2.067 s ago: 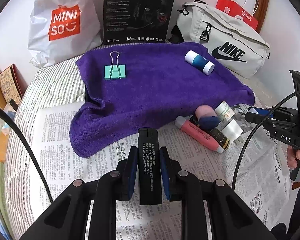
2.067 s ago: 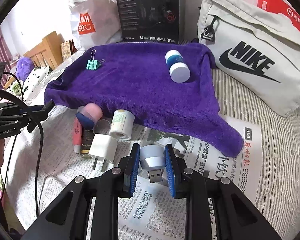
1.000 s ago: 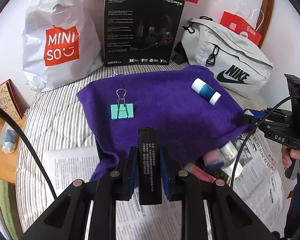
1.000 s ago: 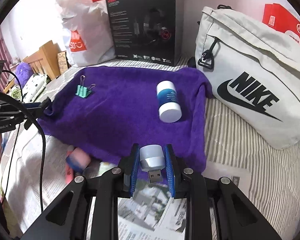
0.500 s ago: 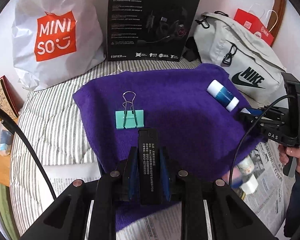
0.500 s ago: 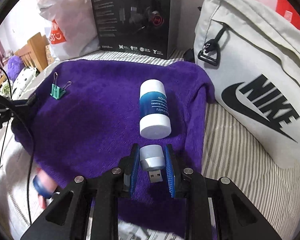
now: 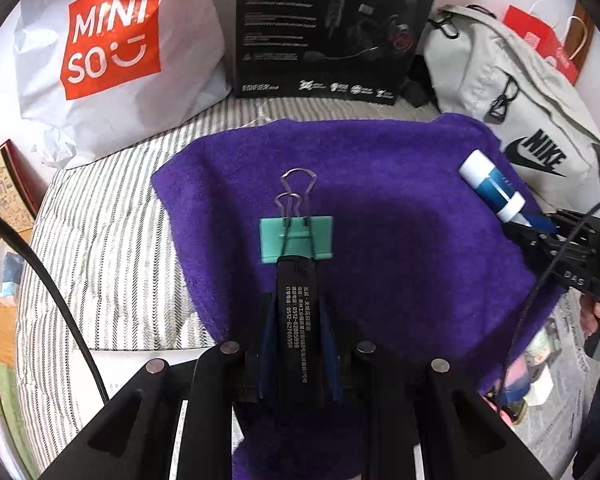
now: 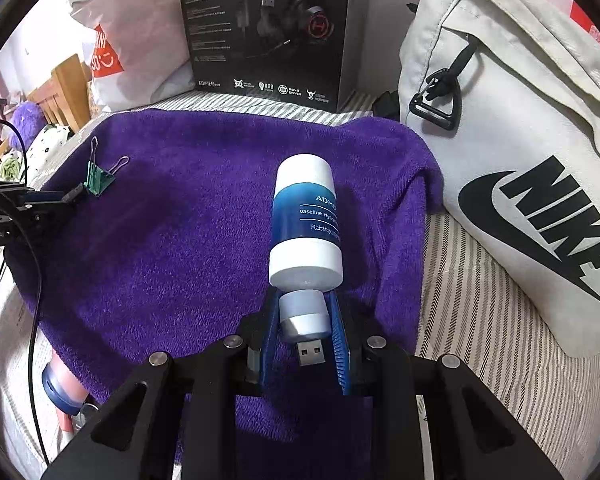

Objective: Organize rigid objects
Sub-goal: 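Place the black cylinder beside the binder clip while the right tool sets the USB light by the Vaseline tube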

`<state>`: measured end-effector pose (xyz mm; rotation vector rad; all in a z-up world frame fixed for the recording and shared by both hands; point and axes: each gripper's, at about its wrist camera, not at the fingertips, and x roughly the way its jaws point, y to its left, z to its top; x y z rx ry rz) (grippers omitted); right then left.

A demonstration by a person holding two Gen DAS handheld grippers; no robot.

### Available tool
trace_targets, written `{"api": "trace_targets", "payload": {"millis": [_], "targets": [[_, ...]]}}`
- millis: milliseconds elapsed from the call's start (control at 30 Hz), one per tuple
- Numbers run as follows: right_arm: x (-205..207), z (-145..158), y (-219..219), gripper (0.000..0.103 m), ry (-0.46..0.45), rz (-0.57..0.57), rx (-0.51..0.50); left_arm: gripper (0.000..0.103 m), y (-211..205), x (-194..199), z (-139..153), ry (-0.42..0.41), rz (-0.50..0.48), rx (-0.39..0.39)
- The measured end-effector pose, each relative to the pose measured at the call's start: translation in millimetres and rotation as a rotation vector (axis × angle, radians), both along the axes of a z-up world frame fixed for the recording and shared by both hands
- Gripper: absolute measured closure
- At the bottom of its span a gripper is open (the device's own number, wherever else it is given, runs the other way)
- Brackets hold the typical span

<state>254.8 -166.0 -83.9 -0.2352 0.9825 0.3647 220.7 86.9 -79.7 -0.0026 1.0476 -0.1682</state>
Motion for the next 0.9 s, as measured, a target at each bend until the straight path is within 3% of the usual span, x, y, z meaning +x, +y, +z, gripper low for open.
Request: {"api": "trace_targets", "payload": {"millis": [333, 400, 500, 667, 900], "targets": [[-1.1, -0.7, -0.9, 0.076, -0.007, 0.004, 0.007, 0.08, -13.6, 5.4, -5.0, 0.013, -0.015, 0.063], [-3.0, 0.3, -0.3, 0.071, 0.003, 0.007, 0.003, 0.072, -15.2, 4.0, -5.1, 0.017, -0.022, 0.056], [-12.2, 6.2, -0.7, 0.051, 0.009, 0.005, 0.003, 0.062, -20.2, -1.4, -4.4, 0.031, -0.032, 0.061], [-37.5, 25.2, -8.1, 0.042, -0.008, -0.028, 0.016, 0.06, -22.9, -21.5, 1.4, 0.033, -0.001, 0.09], [-104.5, 49.4, -19.1, 0.037, -0.021, -0.046, 0.089, 0.052, -14.4, -71.0, 31.1, -0.037, 0.018, 0.035]]}}
